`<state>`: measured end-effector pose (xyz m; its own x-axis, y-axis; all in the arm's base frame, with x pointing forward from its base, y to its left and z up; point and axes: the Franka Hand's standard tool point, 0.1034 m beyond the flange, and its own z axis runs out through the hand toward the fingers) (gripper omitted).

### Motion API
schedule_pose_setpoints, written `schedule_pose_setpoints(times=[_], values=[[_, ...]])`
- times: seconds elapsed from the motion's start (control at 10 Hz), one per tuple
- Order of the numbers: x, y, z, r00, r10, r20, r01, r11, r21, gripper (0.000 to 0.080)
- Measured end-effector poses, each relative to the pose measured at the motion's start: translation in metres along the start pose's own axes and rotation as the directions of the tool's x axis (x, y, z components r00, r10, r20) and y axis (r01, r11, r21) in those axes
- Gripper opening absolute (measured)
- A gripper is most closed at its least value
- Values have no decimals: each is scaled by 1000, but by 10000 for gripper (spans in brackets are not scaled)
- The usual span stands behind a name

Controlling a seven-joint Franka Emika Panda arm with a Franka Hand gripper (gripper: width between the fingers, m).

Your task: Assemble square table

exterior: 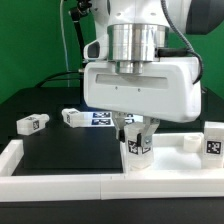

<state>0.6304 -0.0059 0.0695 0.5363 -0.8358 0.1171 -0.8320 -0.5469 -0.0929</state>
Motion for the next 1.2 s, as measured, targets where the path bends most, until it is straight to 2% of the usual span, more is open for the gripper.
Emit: schedule_pose_setpoints(times=[0.3,0.6,0.9,1.0,1.1,1.2], values=[[4,7,1,926,369,85,-368,929,-32,289],[-4,5,2,694,711,112,-707,703,-73,291],[-7,5,2,476,875,87,-869,484,-108,291],[-7,6,2,446,891,82,-885,452,-112,291],[-7,6,2,463,882,84,-876,470,-110,291],[-10,5,2,527,846,81,-840,533,-106,486]])
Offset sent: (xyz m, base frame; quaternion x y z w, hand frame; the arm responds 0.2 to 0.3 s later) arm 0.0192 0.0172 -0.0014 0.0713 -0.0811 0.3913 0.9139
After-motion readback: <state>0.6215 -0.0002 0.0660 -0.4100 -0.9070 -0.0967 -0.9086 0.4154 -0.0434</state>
